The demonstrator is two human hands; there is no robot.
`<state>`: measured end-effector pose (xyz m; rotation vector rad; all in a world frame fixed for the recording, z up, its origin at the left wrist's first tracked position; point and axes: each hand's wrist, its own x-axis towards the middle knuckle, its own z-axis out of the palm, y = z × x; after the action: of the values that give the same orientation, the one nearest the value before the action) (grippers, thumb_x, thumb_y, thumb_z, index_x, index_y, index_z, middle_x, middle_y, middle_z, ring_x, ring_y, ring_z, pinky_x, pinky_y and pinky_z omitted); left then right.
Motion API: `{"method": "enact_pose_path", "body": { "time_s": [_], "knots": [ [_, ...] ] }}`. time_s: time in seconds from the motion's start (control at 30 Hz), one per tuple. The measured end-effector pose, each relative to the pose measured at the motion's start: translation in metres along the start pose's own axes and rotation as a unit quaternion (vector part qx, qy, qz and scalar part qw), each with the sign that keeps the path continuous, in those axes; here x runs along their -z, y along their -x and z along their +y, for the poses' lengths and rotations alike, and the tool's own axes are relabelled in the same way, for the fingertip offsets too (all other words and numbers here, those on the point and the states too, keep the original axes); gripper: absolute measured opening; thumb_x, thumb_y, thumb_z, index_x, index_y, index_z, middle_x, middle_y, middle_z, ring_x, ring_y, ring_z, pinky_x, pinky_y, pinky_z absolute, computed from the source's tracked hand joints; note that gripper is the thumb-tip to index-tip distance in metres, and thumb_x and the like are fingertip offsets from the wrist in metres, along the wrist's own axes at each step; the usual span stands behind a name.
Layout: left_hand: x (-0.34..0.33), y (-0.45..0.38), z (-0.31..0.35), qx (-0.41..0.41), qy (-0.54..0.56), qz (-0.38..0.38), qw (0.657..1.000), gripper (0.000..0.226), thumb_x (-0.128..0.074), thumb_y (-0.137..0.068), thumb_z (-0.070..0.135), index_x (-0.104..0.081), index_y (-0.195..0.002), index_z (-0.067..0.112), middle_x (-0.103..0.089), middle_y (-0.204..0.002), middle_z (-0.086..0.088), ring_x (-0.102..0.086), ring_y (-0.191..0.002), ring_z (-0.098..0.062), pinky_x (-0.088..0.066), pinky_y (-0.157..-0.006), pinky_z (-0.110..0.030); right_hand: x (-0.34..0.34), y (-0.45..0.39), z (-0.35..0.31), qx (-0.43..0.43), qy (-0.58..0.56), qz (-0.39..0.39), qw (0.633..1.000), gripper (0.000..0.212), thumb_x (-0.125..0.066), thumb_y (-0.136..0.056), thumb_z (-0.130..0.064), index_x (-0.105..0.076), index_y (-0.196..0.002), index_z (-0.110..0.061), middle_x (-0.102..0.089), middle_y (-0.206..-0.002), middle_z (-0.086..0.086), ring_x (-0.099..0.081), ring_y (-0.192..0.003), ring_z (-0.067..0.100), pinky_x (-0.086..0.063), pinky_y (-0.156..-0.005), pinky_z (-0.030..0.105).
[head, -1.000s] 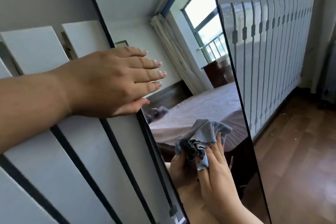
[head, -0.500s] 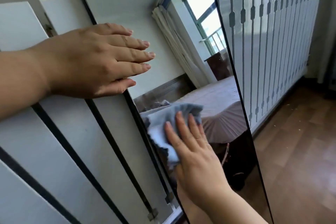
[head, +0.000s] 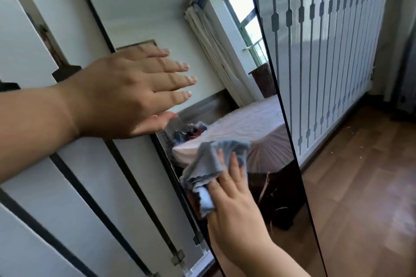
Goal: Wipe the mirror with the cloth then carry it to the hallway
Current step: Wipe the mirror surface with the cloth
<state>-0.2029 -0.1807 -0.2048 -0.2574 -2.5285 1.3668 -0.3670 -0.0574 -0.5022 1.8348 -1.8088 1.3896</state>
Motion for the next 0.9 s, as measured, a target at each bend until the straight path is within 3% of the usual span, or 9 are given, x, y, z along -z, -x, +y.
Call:
{"method": "enact_pose_path", "body": {
  "time_s": [0.1,0.17,0.27,0.37,0.43,0.57,0.67,0.73,0.9],
  "knots": [
    [-0.006,-0.02,0.017,-0.008,0.022,-0.05,0.998,0.044,-0.062,-0.109,0.036,-0.079,-0.138,0.007,-0.074,-0.151,-0.017,-0.07,-0.142,-0.04,-0.053,-0.119,-0.063,-0.004,0.008,0.008,0.044,-0.002,0.0,0.999,0.081,-0.05,-0.099,-0.031,-0.018,-0.174,-0.031,-0.007,-0.184,0.002,0.001,-0.169,0.033,-0.005,-0.134,0.054],
    [-0.011,-0.019,0.019,-0.017,0.029,-0.042,0.999,0.045,-0.059,-0.11,0.036,-0.079,-0.138,0.007,-0.073,-0.151,-0.017,-0.069,-0.142,-0.041,-0.053,-0.119,-0.062,-0.006,0.013,0.025,-0.034,-0.027,0.002,0.999,0.078,-0.043,-0.101,-0.03,-0.01,-0.172,-0.037,-0.004,-0.183,-0.002,0.007,-0.169,0.024,0.001,-0.136,0.047],
    [-0.024,-0.011,0.019,-0.015,0.014,-0.013,1.0,0.043,-0.06,-0.111,0.034,-0.078,-0.139,0.007,-0.073,-0.152,-0.017,-0.068,-0.144,-0.04,-0.049,-0.124,-0.061,-0.014,0.024,0.065,-0.215,-0.08,0.038,0.973,0.068,-0.036,-0.105,-0.032,-0.015,-0.17,-0.033,0.003,-0.182,-0.007,0.015,-0.167,0.012,0.005,-0.135,0.035],
    [-0.035,-0.008,0.021,-0.01,0.008,0.015,1.0,0.042,-0.062,-0.11,0.033,-0.076,-0.139,0.008,-0.072,-0.154,-0.016,-0.066,-0.145,-0.039,-0.043,-0.129,-0.059,-0.018,0.037,0.103,-0.335,-0.122,0.069,0.932,0.059,-0.044,-0.114,-0.023,-0.027,-0.17,-0.016,-0.011,-0.182,0.008,0.004,-0.168,0.015,-0.001,-0.136,0.036],
    [-0.04,-0.007,0.021,-0.004,0.006,0.03,1.0,0.042,-0.064,-0.109,0.034,-0.075,-0.14,0.009,-0.071,-0.155,-0.015,-0.064,-0.147,-0.037,-0.041,-0.131,-0.059,-0.015,0.041,0.11,-0.366,-0.132,0.067,0.919,0.058,-0.044,-0.115,-0.025,-0.03,-0.17,-0.013,-0.016,-0.182,0.01,0.0,-0.168,0.016,-0.006,-0.136,0.039],
    [-0.05,-0.002,0.018,-0.002,0.01,0.035,0.999,0.044,-0.066,-0.107,0.036,-0.072,-0.142,0.009,-0.069,-0.158,-0.015,-0.06,-0.152,-0.037,-0.04,-0.131,-0.061,-0.017,0.039,0.068,-0.283,-0.12,0.028,0.951,0.06,-0.053,-0.108,-0.016,-0.039,-0.165,-0.006,-0.015,-0.181,0.015,0.003,-0.169,0.028,-0.007,-0.136,0.048],
    [-0.053,-0.001,0.02,0.004,0.014,0.043,0.999,0.044,-0.068,-0.106,0.035,-0.074,-0.141,0.009,-0.069,-0.158,-0.014,-0.06,-0.153,-0.036,-0.04,-0.131,-0.062,-0.026,0.042,0.023,-0.069,-0.052,0.0,0.996,0.07,-0.06,-0.093,-0.024,-0.048,-0.161,-0.011,-0.017,-0.179,0.015,-0.004,-0.166,0.047,-0.006,-0.133,0.062],
    [-0.052,-0.002,0.022,0.009,0.016,0.051,0.999,0.041,-0.068,-0.106,0.033,-0.075,-0.139,0.01,-0.071,-0.157,-0.013,-0.062,-0.151,-0.036,-0.041,-0.131,-0.06,-0.035,0.045,-0.002,0.045,-0.02,0.005,0.999,0.076,-0.062,-0.095,-0.029,-0.039,-0.168,-0.021,-0.016,-0.182,0.01,-0.007,-0.166,0.046,-0.007,-0.133,0.062],
    [-0.045,-0.004,0.027,0.015,0.013,0.051,0.999,0.036,-0.067,-0.107,0.03,-0.08,-0.132,0.008,-0.075,-0.15,-0.015,-0.068,-0.145,-0.039,-0.047,-0.126,-0.062,-0.036,0.048,0.015,0.062,-0.016,0.017,0.998,0.083,-0.06,-0.099,-0.03,-0.022,-0.173,-0.029,-0.015,-0.183,0.003,-0.009,-0.168,0.036,-0.01,-0.134,0.058]
  ]
}}
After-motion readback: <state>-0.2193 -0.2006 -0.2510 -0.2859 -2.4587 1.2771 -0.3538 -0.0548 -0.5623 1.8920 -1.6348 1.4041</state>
